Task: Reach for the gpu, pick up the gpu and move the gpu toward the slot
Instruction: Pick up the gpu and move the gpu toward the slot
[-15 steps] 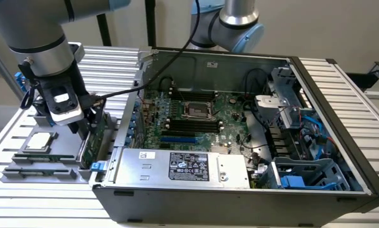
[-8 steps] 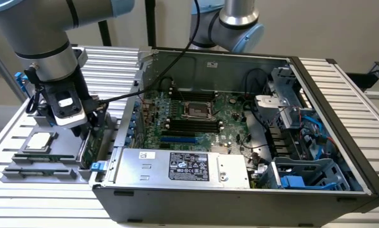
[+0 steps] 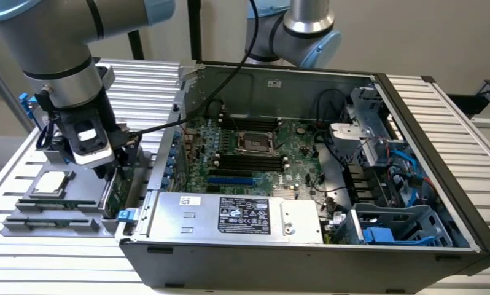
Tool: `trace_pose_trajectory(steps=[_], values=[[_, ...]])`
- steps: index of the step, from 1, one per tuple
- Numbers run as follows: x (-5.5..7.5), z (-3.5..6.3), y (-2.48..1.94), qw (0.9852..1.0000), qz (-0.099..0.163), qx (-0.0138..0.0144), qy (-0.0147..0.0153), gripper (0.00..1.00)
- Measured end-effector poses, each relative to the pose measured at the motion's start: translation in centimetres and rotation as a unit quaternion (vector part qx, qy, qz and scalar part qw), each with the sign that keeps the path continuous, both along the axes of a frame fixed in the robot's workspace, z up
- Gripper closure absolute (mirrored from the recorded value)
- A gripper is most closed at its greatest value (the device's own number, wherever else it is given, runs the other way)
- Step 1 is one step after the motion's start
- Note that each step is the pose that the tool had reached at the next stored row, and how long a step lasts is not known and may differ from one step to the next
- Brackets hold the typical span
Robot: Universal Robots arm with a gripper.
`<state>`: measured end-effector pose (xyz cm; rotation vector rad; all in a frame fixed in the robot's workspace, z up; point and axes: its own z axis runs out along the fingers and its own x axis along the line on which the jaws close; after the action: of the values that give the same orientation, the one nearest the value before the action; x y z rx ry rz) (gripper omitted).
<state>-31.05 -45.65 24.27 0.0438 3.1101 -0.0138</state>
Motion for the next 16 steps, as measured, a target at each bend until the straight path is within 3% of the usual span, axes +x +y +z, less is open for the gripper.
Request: trace_pose_trajectory(steps=[7, 12, 16], values=[[0.01, -0.06, 0.18, 1.0, 0.0, -0.0026, -0.0035, 0.52], [0.02, -0.11, 0.2, 1.0, 0.0, -0.0027, -0.0054, 0.52], [0.02, -0.14, 0.21, 1.0, 0.0, -0.0026, -0.0059, 0.61]])
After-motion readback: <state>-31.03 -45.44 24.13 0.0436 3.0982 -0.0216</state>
